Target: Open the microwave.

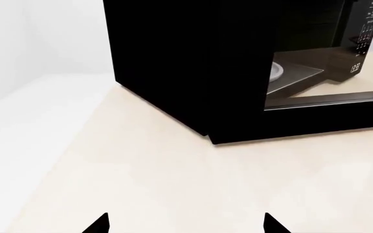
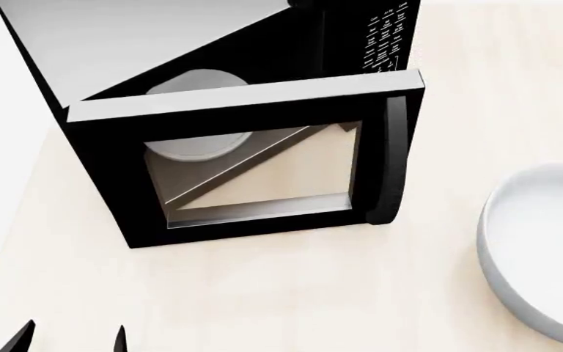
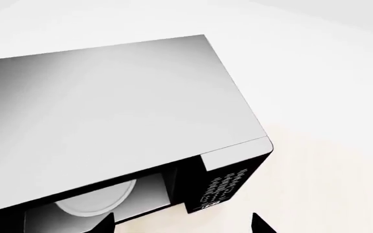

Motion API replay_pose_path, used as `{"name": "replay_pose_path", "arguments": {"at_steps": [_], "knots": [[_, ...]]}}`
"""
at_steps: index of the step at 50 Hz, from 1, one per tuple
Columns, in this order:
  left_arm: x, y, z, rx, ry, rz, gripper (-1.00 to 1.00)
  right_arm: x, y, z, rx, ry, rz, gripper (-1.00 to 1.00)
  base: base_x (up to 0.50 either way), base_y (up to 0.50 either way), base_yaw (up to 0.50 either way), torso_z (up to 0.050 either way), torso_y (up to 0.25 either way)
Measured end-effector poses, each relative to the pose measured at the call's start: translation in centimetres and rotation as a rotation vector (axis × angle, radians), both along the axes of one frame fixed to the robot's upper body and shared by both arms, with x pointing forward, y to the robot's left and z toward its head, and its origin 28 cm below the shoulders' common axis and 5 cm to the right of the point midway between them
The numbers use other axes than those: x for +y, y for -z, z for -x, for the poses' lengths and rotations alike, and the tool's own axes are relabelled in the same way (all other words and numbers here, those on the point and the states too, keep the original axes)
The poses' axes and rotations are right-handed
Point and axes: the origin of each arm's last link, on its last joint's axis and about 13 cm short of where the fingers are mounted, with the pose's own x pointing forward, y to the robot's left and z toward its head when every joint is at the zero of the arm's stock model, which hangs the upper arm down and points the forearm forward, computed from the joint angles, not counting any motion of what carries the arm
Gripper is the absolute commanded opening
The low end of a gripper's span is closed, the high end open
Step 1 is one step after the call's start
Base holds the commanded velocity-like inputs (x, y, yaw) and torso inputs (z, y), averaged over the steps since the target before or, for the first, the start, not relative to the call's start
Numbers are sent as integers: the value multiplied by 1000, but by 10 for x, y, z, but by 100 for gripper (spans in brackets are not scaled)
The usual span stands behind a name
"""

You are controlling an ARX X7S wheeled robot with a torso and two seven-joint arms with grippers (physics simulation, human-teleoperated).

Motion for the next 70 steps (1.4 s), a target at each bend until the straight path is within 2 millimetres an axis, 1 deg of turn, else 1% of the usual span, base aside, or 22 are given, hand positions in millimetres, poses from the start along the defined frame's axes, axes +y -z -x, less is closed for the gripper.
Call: {"name": "replay_pose_path", "arguments": {"at_steps": [16, 28, 42, 70], "knots": [[0, 0, 0, 2, -1, 1, 100, -5, 24, -24, 63, 27, -21, 100, 0, 0, 0, 0, 0], [0, 0, 0, 2, -3, 1, 100, -6, 41, -33, 98, 40, -24, 100, 0, 0, 0, 0, 0], [1, 0, 0, 2, -3, 1, 100, -5, 54, -37, 125, 43, -30, 100, 0, 0, 0, 0, 0], [1, 0, 1, 2, -5, 0, 100, -11, 71, -32, 181, 51, -41, 100, 0, 0, 0, 0, 0]]}}
